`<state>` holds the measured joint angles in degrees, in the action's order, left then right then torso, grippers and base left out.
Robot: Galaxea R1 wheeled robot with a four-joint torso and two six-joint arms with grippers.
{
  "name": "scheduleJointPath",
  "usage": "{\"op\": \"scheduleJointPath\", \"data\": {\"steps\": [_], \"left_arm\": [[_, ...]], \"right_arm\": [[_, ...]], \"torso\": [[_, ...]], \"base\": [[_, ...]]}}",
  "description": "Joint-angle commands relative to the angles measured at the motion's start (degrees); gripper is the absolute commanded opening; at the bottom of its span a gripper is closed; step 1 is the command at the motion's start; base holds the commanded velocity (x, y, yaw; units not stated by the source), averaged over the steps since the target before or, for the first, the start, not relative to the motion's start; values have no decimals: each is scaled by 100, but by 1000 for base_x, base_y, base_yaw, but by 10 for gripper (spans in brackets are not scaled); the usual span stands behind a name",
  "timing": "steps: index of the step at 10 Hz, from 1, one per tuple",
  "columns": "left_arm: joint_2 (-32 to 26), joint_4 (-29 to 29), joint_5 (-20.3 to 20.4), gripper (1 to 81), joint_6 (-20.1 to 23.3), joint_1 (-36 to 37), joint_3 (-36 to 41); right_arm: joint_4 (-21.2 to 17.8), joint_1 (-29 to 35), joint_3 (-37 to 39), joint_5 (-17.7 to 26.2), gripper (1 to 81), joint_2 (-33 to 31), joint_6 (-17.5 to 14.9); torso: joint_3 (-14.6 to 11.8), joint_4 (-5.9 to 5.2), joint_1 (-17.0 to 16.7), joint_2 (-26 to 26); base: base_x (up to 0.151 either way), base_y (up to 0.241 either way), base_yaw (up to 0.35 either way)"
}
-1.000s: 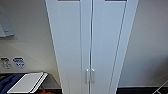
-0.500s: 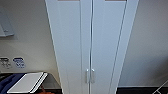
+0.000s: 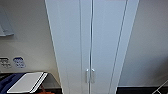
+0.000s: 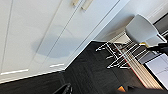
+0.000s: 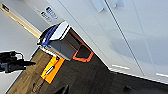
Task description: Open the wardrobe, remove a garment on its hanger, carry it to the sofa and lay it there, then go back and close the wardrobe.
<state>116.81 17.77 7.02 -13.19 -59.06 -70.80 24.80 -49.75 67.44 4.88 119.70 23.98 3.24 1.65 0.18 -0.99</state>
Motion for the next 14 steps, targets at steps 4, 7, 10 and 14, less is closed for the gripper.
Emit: {"op": "scheduleJointPath", "data": {"steps": [4, 7, 10, 14], "left_arm": [[-35, -476, -1457, 811, -8, 2402, 331], [273, -652, -1853, 811, -70, 3044, 137], [545, -670, -1915, 811, -201, 3387, -188], [1089, -766, -2020, 811, -237, 3677, -740]], "right_arm": [[78, 1989, -180, 742, 811, 161, 555], [78, 2481, 181, 1103, 811, 707, 749], [78, 2728, 751, 1261, 811, 1321, 801], [69, 3123, 1489, 1463, 811, 2103, 880]], "torso": [[6, 0, 5, 5], [9, 0, 9, 6], [13, 0, 13, 13], [18, 0, 17, 17]], "base": [[0, 0, 0], [0, 0, 0], [0, 0, 0], [0, 0, 0]]}}
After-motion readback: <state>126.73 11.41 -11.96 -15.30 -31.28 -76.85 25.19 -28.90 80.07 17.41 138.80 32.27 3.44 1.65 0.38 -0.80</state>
